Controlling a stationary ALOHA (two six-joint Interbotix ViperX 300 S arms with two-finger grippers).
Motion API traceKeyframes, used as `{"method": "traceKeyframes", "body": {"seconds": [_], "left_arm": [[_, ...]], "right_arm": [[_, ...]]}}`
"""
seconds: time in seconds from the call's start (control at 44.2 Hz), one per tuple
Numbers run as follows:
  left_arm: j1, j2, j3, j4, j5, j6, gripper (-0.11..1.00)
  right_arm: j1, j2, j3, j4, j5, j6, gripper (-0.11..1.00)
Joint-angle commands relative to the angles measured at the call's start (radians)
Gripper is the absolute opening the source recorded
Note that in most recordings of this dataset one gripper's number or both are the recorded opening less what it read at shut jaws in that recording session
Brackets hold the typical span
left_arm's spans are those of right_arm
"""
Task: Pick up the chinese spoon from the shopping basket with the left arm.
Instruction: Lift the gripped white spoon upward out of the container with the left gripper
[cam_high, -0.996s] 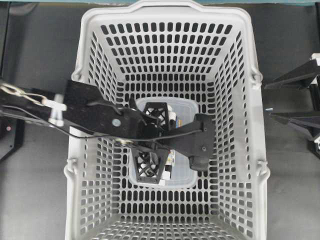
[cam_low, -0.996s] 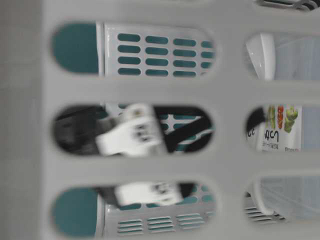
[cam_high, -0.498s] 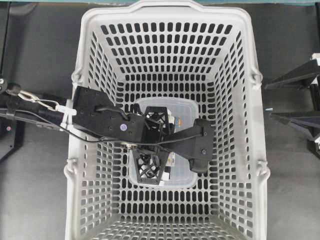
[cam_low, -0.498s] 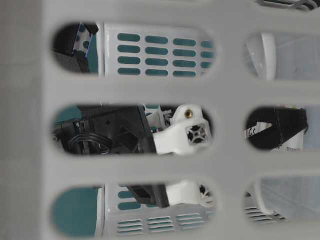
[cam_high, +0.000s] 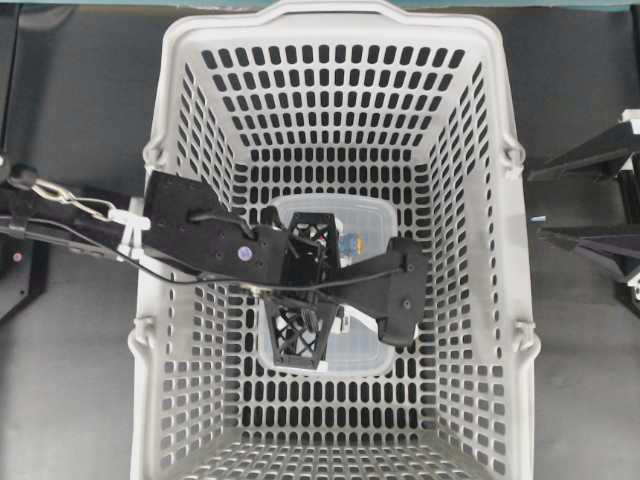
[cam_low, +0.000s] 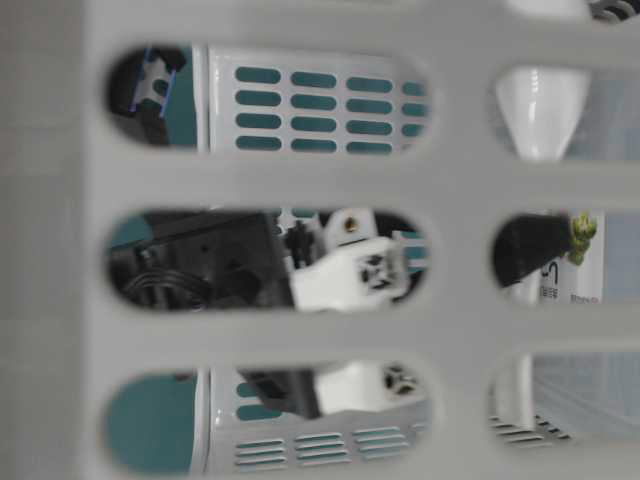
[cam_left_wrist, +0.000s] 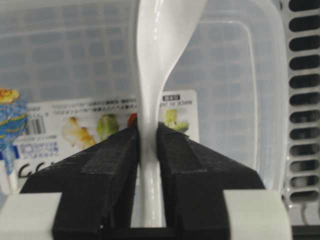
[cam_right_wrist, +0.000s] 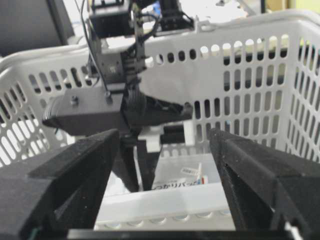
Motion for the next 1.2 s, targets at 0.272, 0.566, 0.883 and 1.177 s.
{"method": "traceKeyframes", "body": {"seconds": [0.272,0.566,0.883,1.177], "left_arm": [[-0.029,-0.155,-0.201,0.003,0.202,-0.015,0.11],[-0.037,-0.141,-0.472,0.003,0.491,-0.052,0.11],[-0.035,-0.107,-0.525,0.003,0.528,-0.055,0.11],[-0.037,-0.104,-0.525,0.003,0.532,-0.078,0.11]], "right_arm": [[0.002,0.0,-0.005,0.003,-0.005,0.002,0.7],[0.002,-0.006,-0.005,0.003,-0.006,0.008,0.7],[0.002,-0.006,-0.005,0.003,-0.005,0.015,0.7],[0.002,-0.006,-0.005,0.003,-0.005,0.015,0.7]]}}
